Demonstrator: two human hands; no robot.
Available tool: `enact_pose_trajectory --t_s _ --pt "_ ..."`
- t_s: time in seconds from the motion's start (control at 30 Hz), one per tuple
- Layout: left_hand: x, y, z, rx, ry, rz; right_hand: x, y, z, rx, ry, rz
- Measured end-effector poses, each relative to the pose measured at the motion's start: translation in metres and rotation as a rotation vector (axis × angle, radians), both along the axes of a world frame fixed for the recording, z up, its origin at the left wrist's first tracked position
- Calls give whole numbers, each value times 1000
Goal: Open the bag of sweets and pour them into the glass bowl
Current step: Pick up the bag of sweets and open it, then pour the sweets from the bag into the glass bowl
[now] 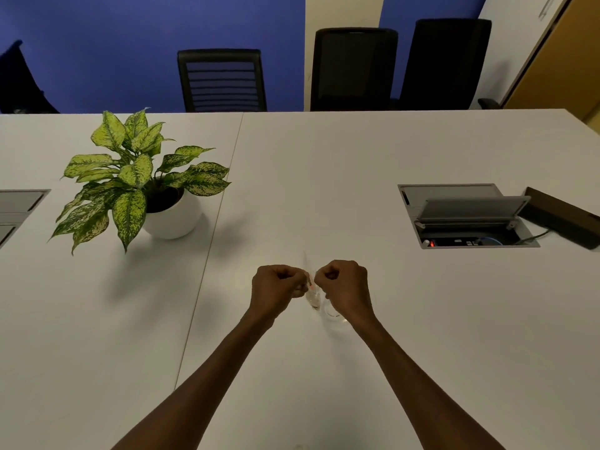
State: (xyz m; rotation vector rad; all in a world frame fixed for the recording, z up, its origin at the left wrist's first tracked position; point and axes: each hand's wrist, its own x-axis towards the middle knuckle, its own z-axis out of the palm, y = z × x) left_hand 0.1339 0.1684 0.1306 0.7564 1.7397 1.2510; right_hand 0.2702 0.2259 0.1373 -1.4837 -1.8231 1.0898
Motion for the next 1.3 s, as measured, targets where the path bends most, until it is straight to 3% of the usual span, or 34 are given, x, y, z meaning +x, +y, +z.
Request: enact_pose_trajectory --t_s 0.1,0.33,0.53,0.73,0.83,0.97,1.13,1.3 --pt "6 1 0 -54 213 41 0 -1 -1 164 -167 -19" --pt "8 -5 -6 -126 438 96 10 -3 -10 248 -380 -55" --pt "14 -4 -5 -113 436 113 18 -3 -16 248 -467 -52" --pt "16 -2 -6 -102 408 117 23 -9 -22 122 -221 181" --pt "12 -2 -8 -109 410 130 21 -22 -29 39 -277 244" --pt "9 -3 -11 -108 389 141 12 -37 -39 127 -284 251" --pt "2 -3 -22 -134 202 168 2 -38 -37 208 -220 220" --pt "-8 -3 -49 -191 -409 305 5 -32 -31 210 -237 264"
